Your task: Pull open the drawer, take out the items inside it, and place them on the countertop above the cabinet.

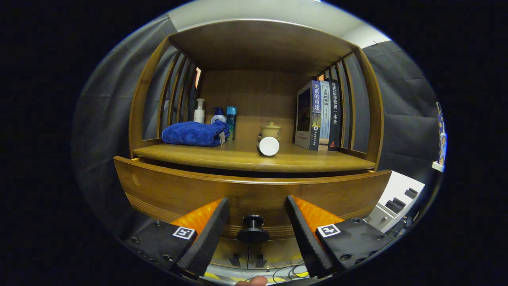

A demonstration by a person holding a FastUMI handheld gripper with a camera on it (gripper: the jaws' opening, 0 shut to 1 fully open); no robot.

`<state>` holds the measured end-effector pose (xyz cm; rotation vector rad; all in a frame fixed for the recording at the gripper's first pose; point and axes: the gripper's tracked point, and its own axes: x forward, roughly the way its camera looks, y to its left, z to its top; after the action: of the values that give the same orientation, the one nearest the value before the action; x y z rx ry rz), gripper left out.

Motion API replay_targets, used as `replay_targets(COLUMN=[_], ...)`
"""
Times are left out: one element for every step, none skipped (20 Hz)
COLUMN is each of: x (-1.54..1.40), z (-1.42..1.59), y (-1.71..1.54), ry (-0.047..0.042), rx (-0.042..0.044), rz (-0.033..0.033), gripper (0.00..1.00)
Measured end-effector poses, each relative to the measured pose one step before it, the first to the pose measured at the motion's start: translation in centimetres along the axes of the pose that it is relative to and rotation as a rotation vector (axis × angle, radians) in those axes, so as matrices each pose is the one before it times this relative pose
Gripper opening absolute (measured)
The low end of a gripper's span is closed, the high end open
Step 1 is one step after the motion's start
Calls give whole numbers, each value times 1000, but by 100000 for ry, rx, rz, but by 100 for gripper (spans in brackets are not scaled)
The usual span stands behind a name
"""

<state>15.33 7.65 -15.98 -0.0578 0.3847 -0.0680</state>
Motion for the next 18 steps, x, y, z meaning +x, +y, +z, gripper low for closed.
replay_targets(x=[625,547,481,497,322,251,188,28,-51,-17,-34,-97,124,-93,-215,-675,-925,-1132], z=[151,-110,-25,-41,-23,74,43,-34,25,63,-93,50,-151,-242,-87,42,224,537], y=[3,-17,-49,13,71,-37,-135,-57,84,43,7,25,124,17,-248,-326,-264,-237], ry=[817,1095,911,770,450,333,31,-201,-406,-149,128,32,366,1145,522,-42,-720,-1712], rx=[-1868,-2537,-2950,-2134,-1299,-822,57,854,835,74,26,642,1492,1652,993,883,955,1002], rz=[-379,-485,-456,-359,-233,-169,-10,-120,-156,-84,114,629,1257,421,-917,-1043,-328,-250], gripper=[96,96,97,97,97,97,97,97,98,98,98,98,98,98,98,98,98,98])
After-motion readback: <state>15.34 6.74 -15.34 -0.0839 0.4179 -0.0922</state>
